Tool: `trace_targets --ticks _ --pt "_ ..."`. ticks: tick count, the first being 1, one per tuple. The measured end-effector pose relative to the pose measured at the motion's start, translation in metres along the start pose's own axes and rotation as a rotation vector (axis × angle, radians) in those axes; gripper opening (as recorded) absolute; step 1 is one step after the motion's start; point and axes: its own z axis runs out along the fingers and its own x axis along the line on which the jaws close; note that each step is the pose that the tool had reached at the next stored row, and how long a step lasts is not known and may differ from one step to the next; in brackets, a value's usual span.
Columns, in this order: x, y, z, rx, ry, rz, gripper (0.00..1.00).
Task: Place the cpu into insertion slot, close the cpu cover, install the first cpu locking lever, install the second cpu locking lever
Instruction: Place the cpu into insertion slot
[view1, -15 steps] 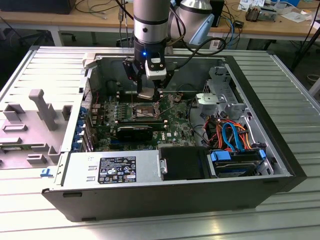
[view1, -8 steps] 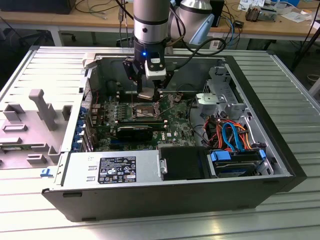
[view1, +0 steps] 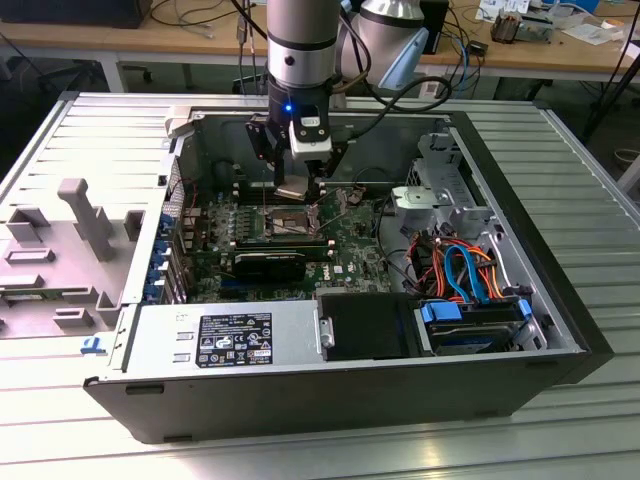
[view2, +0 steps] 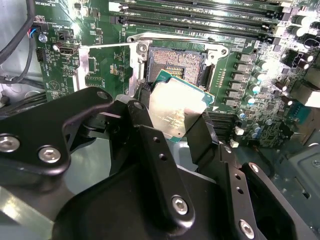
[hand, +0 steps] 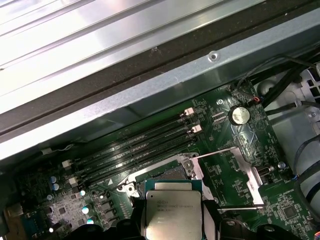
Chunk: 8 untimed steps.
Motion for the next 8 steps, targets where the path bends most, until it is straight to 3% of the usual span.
trace_targets --ticks 8 --pt "0.0 0.0 0.0004 -0.0001 -0.0001 0.007 0.54"
